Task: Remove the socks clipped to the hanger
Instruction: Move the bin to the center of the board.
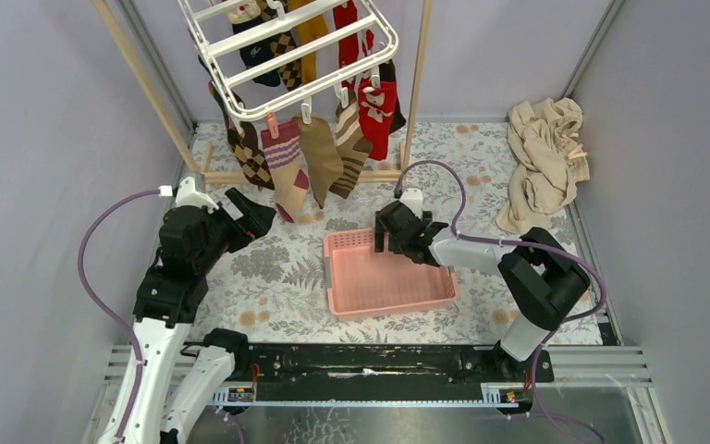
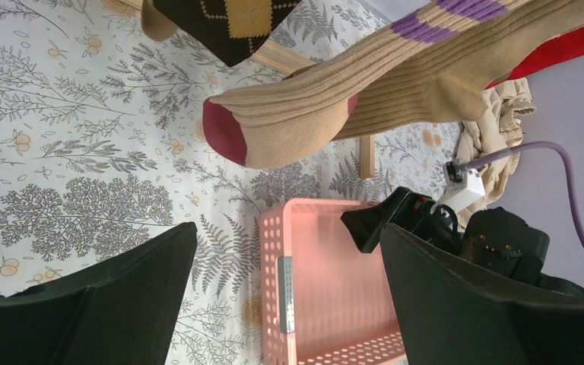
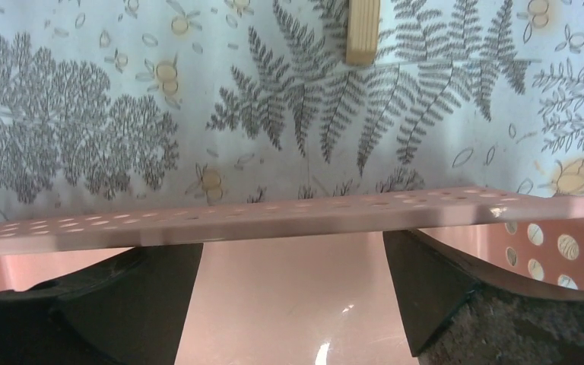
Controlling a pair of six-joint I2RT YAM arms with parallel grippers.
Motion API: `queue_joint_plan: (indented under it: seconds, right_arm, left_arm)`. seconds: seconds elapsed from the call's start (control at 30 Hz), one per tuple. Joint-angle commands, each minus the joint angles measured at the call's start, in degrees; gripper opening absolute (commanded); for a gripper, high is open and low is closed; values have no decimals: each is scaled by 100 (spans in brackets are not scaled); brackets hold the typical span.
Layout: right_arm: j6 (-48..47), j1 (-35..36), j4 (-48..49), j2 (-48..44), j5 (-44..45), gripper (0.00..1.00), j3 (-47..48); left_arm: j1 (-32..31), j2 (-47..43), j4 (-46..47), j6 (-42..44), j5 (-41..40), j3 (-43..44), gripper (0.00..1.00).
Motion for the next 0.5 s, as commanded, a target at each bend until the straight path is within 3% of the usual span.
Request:
queue_joint_plan:
  seconds: [0.0,0.27,0.47]
  right_arm:
    - [-126,-264,234,173,207,96,412]
    - [-14,-831,271,107,-50,96,417]
    - [-518,-852,341,-1046,-862,95,-33]
  left_arm:
    - [22,10,142,-10,14,-52,98]
    - [23,88,193,11,66,-41,98]
    - [22,117,301,55,255,-110,99]
